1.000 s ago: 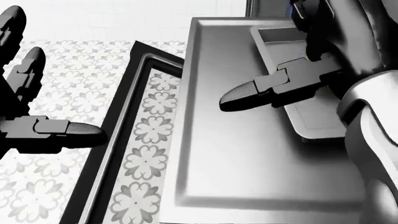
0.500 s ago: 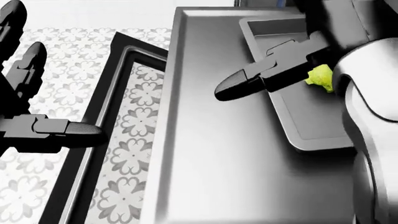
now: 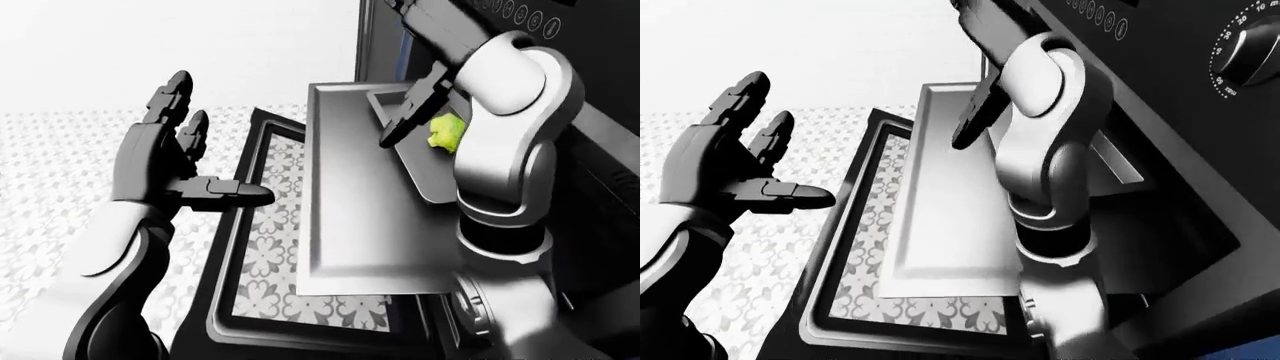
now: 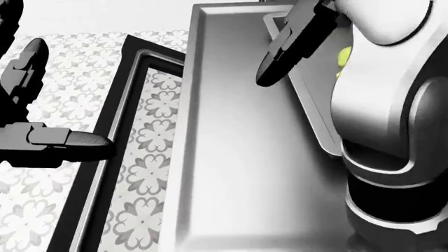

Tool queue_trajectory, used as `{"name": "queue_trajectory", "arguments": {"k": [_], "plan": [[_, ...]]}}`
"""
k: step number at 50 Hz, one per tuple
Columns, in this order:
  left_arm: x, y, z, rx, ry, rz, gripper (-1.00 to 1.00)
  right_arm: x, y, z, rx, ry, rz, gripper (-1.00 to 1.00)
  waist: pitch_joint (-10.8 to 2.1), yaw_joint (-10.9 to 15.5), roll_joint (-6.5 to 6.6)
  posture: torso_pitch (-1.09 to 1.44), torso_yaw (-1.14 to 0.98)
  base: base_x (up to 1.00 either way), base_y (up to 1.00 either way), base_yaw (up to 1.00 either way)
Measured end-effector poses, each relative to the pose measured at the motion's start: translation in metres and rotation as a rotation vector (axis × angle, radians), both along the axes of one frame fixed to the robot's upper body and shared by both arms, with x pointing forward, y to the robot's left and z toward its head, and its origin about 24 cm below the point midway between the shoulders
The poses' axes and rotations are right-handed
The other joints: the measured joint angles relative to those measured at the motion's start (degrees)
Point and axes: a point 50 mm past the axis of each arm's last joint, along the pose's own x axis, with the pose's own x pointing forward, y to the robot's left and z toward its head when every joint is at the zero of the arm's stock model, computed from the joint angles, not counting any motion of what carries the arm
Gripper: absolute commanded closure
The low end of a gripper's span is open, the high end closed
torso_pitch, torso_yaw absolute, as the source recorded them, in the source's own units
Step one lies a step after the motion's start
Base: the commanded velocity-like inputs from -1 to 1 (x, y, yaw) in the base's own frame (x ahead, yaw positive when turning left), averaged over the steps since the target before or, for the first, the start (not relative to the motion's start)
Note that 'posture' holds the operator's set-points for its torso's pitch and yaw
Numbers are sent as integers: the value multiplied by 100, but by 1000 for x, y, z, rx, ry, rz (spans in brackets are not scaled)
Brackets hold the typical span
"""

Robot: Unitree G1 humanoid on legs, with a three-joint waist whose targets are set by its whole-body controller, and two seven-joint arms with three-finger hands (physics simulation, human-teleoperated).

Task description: Pick the broccoli from the top rack in the oven and place it on the plate on the counter.

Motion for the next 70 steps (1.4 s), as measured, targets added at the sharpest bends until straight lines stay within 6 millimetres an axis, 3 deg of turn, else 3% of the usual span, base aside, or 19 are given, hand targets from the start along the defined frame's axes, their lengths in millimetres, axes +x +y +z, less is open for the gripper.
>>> {"name": "queue_trajectory", "arguments": {"k": [9,19,25,32,37,60,70], "plan": [[0,5,-1,-5,5,14,-100,32,-10,-10,-305,-78,-51,-100,12,-1,15,0,0,0,0,0],[0,6,-1,-4,3,10,-100,38,1,-15,-593,-170,7,-100,-3,-12,9,0,0,0,0,0],[0,7,-2,-4,6,16,-100,47,-2,-33,-706,-137,3,-100,-15,-9,-22,0,0,0,0,0],[1,8,-4,-6,10,18,-100,45,-2,-46,-766,-21,9,-100,-10,-9,-37,0,0,0,0,0],[1,10,-4,-6,8,23,-100,60,-10,-57,-812,57,-26,-100,-21,-8,-38,0,0,0,0,0],[-1,10,2,-4,-6,17,-100,89,-44,-71,-982,139,-126,-100,-22,7,-49,0,0,0,0,0],[-1,10,0,-3,0,13,-100,100,-48,-94,-976,203,-127,-100,-24,18,-46,0,0,0,0,0]]}}
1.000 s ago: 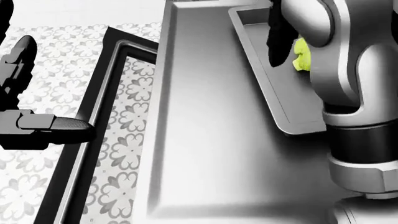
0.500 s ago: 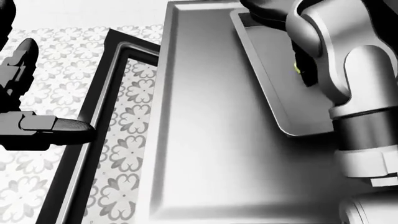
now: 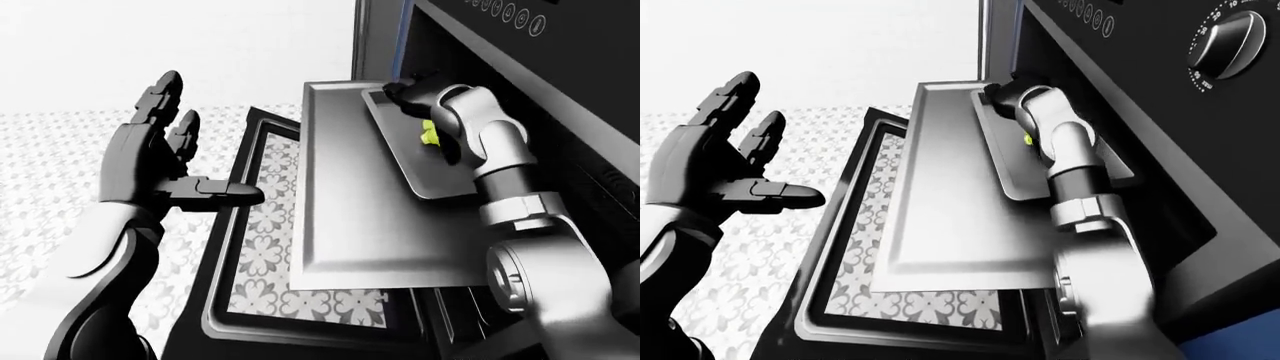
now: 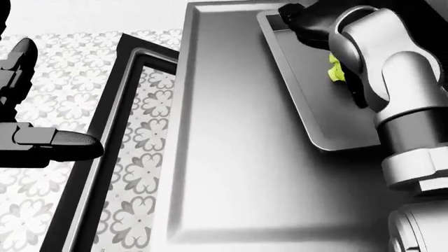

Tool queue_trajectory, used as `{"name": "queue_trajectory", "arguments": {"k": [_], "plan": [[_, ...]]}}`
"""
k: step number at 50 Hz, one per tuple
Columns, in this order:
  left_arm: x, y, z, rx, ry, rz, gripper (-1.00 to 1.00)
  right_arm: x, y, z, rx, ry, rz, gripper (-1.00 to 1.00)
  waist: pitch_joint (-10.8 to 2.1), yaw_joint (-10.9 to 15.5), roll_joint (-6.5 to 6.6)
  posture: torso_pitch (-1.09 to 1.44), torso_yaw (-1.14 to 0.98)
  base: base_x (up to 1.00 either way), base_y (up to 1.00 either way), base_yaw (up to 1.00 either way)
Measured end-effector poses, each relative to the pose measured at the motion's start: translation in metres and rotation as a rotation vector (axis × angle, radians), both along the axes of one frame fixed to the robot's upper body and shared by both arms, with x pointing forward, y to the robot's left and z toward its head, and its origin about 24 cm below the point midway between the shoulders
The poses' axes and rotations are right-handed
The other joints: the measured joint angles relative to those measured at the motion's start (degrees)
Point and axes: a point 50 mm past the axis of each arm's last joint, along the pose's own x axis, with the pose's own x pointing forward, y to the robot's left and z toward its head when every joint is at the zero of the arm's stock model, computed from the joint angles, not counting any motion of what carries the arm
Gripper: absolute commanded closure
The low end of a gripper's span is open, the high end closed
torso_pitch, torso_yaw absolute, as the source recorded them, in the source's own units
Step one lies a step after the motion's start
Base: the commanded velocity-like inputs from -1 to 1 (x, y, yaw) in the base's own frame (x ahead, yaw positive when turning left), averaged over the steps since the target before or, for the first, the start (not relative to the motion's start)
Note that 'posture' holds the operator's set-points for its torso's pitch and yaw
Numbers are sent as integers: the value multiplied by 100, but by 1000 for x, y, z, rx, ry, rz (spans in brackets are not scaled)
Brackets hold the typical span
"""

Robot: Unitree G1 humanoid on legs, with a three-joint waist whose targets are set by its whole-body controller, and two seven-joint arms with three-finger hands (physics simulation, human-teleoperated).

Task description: Pick the broccoli from the top rack in the oven and place it on the plate on the counter.

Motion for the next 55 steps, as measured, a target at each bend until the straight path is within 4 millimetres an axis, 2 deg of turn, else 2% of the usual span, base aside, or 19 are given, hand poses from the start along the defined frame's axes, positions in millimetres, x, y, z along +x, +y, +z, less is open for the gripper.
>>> {"name": "queue_trajectory", "arguments": {"k": [10,22,33,37,53,55], "plan": [[3,1,-6,-3,10,1,-100,9,-1,-21,-16,12,-23,-100,-22,17,7,0,0,0,0,0],[2,5,-5,-6,5,11,-100,15,-4,-16,-69,-19,-41,-100,-36,30,9,0,0,0,0,0],[0,8,0,-1,-33,2,-100,16,-6,-26,-85,-1,-50,-100,-17,35,16,2,0,0,0,0],[-2,7,1,3,-46,-3,-100,16,-8,-23,-84,-20,-53,-100,51,38,26,5,0,0,0,0],[-2,9,-1,1,-35,-4,-100,17,-10,-8,-93,-49,-56,-100,494,46,-27,19,0,0,0,0],[-2,10,-1,1,-35,-1,-100,16,-12,-6,-96,-53,-63,-95,551,52,-38,20,0,0,0,0]]}}
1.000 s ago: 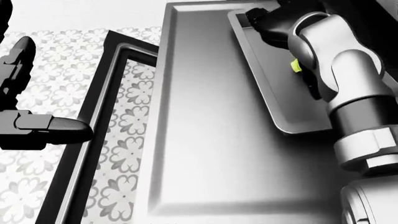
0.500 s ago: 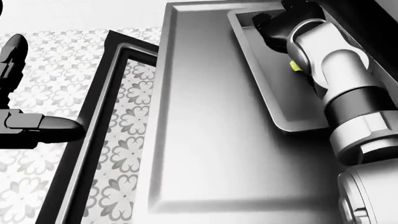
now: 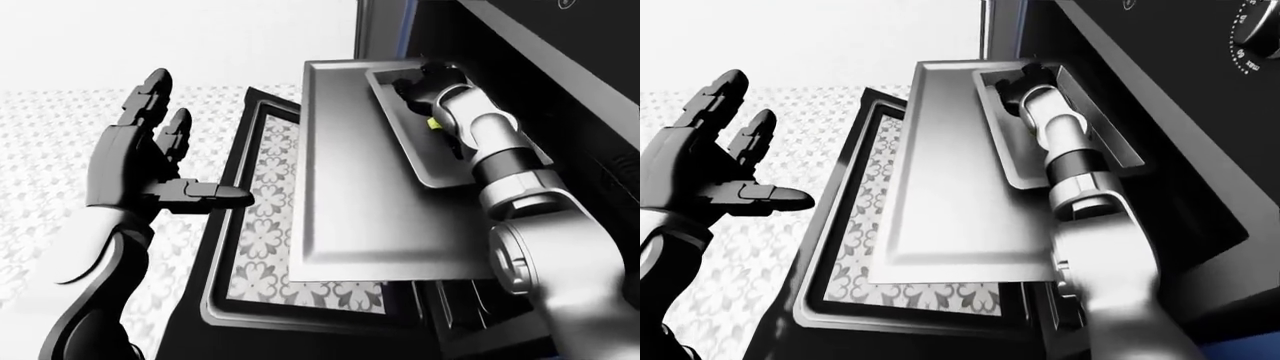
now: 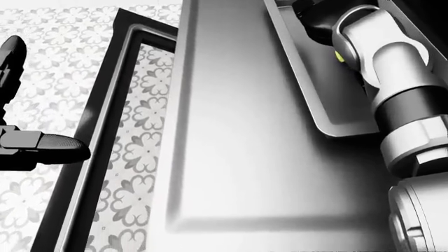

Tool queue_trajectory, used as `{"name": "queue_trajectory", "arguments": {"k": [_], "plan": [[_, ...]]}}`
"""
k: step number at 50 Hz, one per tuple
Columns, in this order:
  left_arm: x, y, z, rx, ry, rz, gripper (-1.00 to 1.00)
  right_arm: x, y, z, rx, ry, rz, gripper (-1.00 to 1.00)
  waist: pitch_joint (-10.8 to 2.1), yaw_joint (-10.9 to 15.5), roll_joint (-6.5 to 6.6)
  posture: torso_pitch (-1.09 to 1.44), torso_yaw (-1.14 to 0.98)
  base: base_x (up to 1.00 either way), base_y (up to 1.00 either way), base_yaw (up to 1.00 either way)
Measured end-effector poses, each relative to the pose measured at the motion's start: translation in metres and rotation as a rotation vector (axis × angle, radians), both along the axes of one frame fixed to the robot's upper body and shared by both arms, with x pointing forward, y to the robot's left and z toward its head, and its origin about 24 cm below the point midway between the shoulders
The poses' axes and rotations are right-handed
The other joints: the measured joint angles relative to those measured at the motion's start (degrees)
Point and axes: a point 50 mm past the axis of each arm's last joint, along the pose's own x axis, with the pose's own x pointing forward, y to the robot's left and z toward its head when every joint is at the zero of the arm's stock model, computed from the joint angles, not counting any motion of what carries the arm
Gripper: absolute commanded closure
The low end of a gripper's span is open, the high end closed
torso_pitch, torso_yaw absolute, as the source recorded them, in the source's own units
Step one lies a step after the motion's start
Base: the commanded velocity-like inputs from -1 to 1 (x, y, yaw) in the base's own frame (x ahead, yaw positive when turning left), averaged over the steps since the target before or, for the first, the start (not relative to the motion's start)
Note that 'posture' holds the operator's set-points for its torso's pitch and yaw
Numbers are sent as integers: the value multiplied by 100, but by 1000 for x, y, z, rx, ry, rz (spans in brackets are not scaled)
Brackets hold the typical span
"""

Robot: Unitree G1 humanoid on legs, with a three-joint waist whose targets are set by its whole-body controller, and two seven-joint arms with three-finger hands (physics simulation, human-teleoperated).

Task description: Pick the broccoli from the top rack in the oven and place it on the plate on the counter.

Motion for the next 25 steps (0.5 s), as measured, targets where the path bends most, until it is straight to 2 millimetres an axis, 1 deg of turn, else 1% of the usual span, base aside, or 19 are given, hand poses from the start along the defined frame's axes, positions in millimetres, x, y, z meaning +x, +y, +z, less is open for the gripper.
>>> {"name": "queue_trajectory", "arguments": {"k": [2,4,11,12,16,18,19,20,22,23,25], "plan": [[0,0,0,1,0,0,-100,0,-1,2,-2,-2,-6,-80,51,2,-13,22,0,0,0,0],[-1,0,1,1,-2,-1,-100,-1,-2,4,-4,1,-12,-71,95,0,-29,24,0,0,0,0],[0,0,1,3,4,2,-100,-1,-7,10,-7,4,-30,-22,214,-14,-80,27,0,0,0,0],[0,0,1,4,6,3,-100,-2,-7,11,-7,2,-32,-21,227,-16,-87,27,0,0,0,0],[-1,1,2,3,3,5,-100,-3,-10,16,-6,-20,-35,-3,272,-13,-98,27,0,0,0,0],[-2,1,4,3,-3,6,-100,-3,-10,19,-4,-37,-30,18,293,-4,-90,27,0,0,0,0],[-2,1,5,2,-6,7,-100,-3,-11,20,-3,-39,-30,23,299,-2,-86,27,0,0,0,0],[-2,1,6,2,-8,7,-100,-3,-10,22,1,-47,-28,37,303,1,-79,27,0,0,0,0],[-3,1,7,1,-11,6,-100,-3,-10,24,6,-57,-25,51,306,6,-69,27,0,0,0,0],[-3,1,7,1,-12,5,-100,-3,-10,25,8,-60,-23,55,305,7,-65,27,0,0,0,0],[-4,1,8,1,-13,4,-100,-3,-9,24,12,-64,-20,67,299,7,-58,27,0,0,0,0]]}}
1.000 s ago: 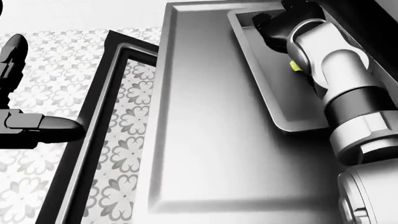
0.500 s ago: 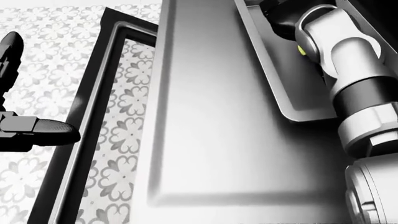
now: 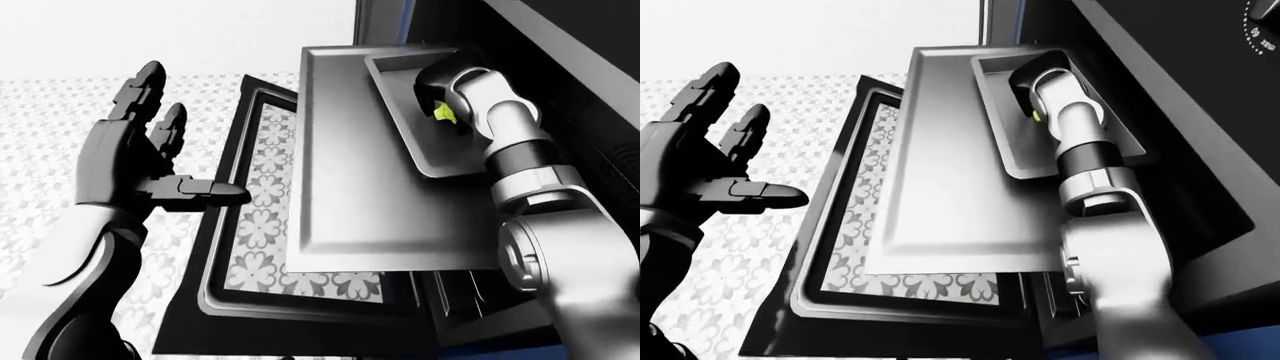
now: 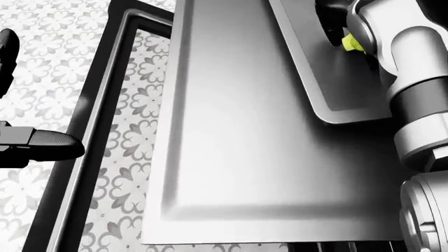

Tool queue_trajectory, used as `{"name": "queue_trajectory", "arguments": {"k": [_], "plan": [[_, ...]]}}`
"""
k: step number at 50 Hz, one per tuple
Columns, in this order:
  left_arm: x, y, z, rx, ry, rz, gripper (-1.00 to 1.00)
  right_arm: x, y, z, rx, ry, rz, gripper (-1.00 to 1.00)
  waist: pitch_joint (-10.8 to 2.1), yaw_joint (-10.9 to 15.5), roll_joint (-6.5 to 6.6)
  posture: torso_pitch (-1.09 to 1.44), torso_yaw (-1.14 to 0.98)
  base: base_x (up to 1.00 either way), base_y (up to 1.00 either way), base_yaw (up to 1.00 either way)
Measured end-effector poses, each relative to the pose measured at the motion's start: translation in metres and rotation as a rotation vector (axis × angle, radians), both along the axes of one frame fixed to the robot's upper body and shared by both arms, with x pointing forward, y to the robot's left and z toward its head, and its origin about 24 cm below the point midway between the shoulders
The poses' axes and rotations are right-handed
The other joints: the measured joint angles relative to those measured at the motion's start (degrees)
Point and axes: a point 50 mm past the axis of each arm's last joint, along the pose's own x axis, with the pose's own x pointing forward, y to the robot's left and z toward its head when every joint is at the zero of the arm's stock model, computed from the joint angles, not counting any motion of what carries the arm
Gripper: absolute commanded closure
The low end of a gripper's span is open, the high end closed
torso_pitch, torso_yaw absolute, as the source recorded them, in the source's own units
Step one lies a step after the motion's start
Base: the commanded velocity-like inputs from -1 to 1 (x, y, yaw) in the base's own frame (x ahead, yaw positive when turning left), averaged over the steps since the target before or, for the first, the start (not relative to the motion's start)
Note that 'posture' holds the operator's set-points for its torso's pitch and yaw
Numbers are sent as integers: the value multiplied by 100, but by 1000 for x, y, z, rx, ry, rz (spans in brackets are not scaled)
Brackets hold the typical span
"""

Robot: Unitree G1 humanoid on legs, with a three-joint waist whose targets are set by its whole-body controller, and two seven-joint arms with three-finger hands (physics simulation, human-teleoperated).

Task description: Pick the broccoli from the top rack in the oven and place it on the plate on the counter.

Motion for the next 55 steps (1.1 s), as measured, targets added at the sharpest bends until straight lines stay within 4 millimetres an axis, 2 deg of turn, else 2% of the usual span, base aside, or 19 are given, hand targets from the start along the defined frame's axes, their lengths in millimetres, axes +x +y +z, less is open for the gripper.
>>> {"name": "queue_trajectory", "arguments": {"k": [2,4,11,21,27,36,43,46,50,53,55], "plan": [[0,1,0,-1,1,0,-100,0,0,0,3,-3,2,91,-4,2,10,27,0,0,0,0],[0,1,0,-2,3,1,-100,0,1,0,0,1,5,100,-3,1,17,27,0,0,0,0],[0,0,-3,1,4,4,-100,-1,9,6,2,15,22,100,43,-41,44,27,0,0,0,0],[-2,1,-1,16,-10,3,-100,-3,32,27,24,-36,108,100,122,-74,63,27,0,0,0,0],[-2,1,-1,13,-3,1,-100,-8,45,45,29,-80,159,100,88,-63,37,22,0,0,0,0],[-4,2,1,14,-4,8,-100,-15,60,55,47,-99,213,100,-163,-44,15,13,0,0,0,0],[-5,3,6,15,-14,14,-100,-26,69,67,65,-133,260,100,-417,-33,24,6,0,-2,0,0],[-5,3,5,14,-4,12,-100,-28,74,67,66,-124,273,100,-690,-45,88,3,0,-16,0,0],[-7,3,7,17,-22,9,-100,-36,79,81,75,-158,298,100,-888,-60,175,0,0,-28,2,0],[-8,3,10,18,-32,7,-100,-40,79,91,90,-189,307,100,-964,-86,207,0,0,-50,7,0],[-8,3,11,18,-33,2,-100,-41,79,92,97,-194,306,100,-959,-97,214,0,0,-56,7,0]]}}
